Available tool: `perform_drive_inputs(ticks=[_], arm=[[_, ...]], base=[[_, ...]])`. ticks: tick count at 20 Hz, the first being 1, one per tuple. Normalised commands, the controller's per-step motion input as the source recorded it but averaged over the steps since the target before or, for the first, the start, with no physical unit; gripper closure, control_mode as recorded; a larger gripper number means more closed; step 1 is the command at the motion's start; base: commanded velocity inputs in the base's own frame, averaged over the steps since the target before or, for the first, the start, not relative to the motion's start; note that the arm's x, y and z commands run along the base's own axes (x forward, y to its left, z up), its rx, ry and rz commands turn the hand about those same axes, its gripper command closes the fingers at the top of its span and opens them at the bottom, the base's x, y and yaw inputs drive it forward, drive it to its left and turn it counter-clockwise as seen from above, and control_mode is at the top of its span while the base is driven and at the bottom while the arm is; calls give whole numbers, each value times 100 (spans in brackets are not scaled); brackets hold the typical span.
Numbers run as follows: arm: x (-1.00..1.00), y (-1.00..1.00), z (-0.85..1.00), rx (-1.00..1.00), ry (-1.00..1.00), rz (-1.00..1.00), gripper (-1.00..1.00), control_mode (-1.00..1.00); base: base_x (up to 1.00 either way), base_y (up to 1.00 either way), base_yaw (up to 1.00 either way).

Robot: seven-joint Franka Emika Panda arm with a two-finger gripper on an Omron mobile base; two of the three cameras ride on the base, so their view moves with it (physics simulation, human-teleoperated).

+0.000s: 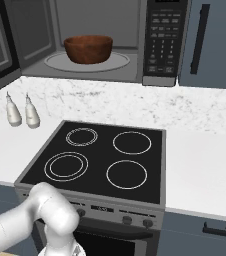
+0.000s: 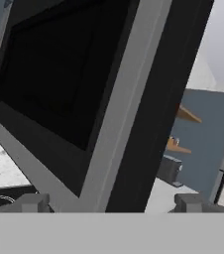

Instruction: Open the microwave, place the bowl with waffle inside the microwave, then close the microwave door and turn it on.

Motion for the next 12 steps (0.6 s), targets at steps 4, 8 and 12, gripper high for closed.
perform_drive_inputs(ticks=[4,8,12], arm=[[47,22,-21,-13,-3,0,-100,-100],[58,5,-16,-10,0,0,-100,-100],[59,0,-13,-8,0,0,-100,-100]], base=[[0,0,0],[0,0,0],[0,0,0]])
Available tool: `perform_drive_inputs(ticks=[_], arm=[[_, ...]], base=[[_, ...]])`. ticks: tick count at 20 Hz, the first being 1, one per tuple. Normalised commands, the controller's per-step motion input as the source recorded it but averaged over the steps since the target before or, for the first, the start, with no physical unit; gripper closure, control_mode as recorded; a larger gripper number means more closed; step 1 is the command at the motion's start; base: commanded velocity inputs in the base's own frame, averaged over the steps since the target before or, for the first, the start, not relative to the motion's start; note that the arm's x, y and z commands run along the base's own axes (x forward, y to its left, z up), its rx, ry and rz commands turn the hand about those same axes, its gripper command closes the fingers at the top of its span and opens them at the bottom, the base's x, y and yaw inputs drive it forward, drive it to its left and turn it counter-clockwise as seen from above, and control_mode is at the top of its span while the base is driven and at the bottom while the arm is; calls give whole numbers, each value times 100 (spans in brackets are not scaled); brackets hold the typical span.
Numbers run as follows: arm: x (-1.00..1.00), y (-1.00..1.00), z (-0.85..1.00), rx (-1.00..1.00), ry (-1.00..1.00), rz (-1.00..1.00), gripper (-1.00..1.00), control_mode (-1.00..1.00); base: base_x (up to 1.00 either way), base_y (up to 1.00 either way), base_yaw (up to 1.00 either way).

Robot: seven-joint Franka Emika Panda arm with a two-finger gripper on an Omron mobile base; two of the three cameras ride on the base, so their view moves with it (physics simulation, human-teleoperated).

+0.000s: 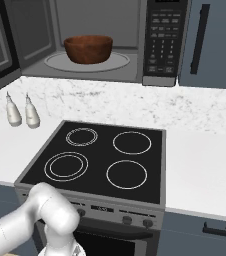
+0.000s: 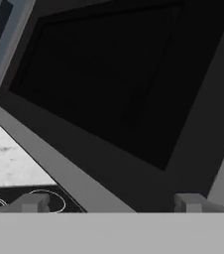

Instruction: Open the microwave, place the bowl with waffle inside the microwave, then close the microwave door and turn it on.

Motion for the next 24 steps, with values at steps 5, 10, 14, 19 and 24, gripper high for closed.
perform_drive_inputs(ticks=[5,10,14,19,24], arm=[[11,-16,-1,-3,-9,0,-100,-100],[-37,-56,4,0,-19,0,-100,-100],[-43,-79,14,3,-19,0,-100,-100],[-17,-88,9,6,-12,0,-100,-100],[0,-78,3,4,-4,0,-100,-100]], base=[[0,0,0],[0,0,0],[0,0,0],[0,0,0],[0,0,0]])
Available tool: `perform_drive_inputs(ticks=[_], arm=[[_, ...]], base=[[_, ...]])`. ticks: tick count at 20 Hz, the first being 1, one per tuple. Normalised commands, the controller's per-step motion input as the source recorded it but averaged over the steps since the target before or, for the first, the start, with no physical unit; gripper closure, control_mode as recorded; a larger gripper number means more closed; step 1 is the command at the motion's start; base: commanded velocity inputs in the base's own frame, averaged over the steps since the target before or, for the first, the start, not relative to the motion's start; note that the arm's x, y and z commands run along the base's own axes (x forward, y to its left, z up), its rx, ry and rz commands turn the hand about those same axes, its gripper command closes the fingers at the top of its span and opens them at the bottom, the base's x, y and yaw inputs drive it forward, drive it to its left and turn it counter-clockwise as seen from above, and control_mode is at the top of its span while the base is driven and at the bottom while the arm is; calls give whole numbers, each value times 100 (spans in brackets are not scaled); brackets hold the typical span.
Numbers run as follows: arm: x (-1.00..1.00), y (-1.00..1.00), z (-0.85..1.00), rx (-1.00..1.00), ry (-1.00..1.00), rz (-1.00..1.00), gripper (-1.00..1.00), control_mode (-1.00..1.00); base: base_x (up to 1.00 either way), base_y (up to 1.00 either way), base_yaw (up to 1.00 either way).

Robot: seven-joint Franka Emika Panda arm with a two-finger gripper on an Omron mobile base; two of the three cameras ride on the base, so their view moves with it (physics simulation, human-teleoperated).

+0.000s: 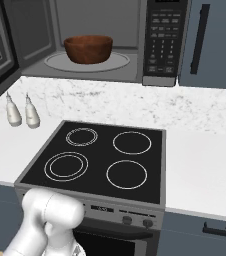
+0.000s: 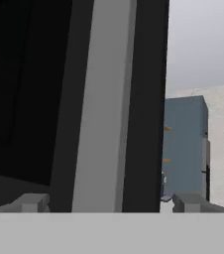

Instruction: Open the microwave, place the bowl with waffle inside the microwave, then close the microwave door and turn it on.

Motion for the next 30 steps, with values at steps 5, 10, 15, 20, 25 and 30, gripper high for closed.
perform_drive_inputs(ticks=[5,10,15,20,25,30], arm=[[1,-70,0,3,0,0,-100,-100],[17,-85,0,0,0,-2,-100,-100],[40,-100,0,3,0,-8,-100,-100],[56,-90,0,7,0,-5,-100,-100],[57,-72,-1,26,-4,12,-100,-100],[65,-56,7,15,3,32,-100,-100]], base=[[0,0,0],[0,0,0],[0,0,0],[0,0,0],[0,0,0],[0,0,0]])
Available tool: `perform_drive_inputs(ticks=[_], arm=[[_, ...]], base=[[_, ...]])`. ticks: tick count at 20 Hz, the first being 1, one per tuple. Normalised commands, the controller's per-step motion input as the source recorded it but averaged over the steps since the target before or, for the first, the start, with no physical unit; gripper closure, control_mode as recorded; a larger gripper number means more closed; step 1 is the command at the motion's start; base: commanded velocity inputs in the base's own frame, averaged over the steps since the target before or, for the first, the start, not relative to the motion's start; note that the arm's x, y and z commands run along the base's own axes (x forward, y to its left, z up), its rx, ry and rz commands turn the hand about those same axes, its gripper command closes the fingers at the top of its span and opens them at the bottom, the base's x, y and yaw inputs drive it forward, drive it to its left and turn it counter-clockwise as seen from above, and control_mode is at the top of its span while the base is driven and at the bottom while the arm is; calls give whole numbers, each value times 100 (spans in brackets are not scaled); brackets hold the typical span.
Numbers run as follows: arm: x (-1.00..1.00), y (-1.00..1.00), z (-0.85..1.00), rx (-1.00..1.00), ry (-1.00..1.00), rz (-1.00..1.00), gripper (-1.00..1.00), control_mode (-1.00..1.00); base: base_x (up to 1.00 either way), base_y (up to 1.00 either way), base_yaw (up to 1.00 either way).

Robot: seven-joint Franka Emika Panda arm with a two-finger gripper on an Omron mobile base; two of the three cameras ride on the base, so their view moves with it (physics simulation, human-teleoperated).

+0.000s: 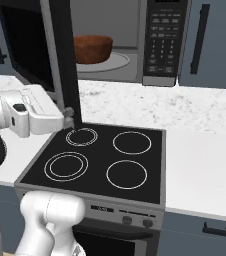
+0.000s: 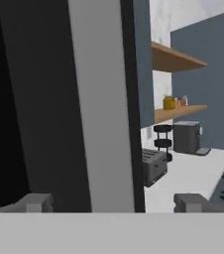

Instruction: Open the microwave, place the bowl with waffle inside the microwave, then close the microwave door and turn it on.

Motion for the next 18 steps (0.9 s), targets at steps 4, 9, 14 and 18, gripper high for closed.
perform_drive_inputs(ticks=[4,9,14,18], arm=[[66,-49,14,10,3,31,-100,-100],[66,-35,17,6,3,30,-100,-100],[42,-20,22,1,0,26,-100,-100],[23,-6,13,0,0,19,-100,-100]], base=[[0,0,0],[0,0,0],[0,0,0],[0,0,0]])
